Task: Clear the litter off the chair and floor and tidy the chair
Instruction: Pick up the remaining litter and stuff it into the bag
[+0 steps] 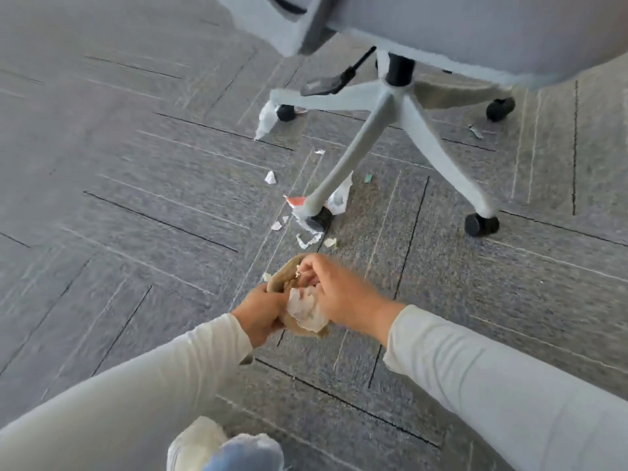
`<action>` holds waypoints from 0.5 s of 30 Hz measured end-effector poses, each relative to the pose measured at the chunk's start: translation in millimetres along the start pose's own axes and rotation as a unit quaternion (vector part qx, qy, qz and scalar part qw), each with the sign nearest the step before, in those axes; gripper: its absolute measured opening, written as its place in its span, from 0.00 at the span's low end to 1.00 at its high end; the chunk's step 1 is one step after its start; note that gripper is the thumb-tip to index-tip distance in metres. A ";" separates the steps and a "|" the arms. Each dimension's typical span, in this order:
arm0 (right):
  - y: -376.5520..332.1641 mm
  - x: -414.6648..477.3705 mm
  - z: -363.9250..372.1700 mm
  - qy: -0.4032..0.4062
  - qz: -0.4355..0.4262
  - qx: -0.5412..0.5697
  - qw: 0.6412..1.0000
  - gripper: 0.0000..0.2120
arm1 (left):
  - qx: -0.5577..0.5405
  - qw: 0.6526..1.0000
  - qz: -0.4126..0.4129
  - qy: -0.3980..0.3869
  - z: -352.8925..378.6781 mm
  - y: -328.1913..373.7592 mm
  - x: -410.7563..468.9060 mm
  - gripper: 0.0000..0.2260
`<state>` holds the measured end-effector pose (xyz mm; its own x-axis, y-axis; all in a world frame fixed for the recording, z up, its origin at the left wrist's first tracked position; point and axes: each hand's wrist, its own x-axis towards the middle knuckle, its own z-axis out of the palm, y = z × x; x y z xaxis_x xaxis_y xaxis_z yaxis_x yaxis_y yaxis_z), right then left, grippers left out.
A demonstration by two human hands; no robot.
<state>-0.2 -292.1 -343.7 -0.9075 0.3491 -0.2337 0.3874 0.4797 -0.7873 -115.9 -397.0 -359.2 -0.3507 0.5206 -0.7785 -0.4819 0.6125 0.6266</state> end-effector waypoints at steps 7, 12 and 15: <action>7.5 88.9 28.0 0.098 0.050 -0.070 0.991 0.06 | -0.047 0.977 -0.020 0.208 -103.3 -6.0 62.0 0.14; 36.2 123.4 82.1 -0.010 0.144 -0.116 0.983 0.10 | 0.030 0.971 -0.062 0.228 -147.0 -23.5 82.3 0.04; 41.6 139.5 112.7 -0.006 0.166 -0.108 0.980 0.12 | 0.066 0.971 -0.074 0.219 -159.8 -25.2 91.7 0.07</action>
<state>-129.0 -314.1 -473.4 -0.7266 0.5064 -0.4642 0.6861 0.5007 -0.5278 -264.2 -459.7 -452.2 -0.6072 0.1355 -0.7829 -0.4560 0.7475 0.4830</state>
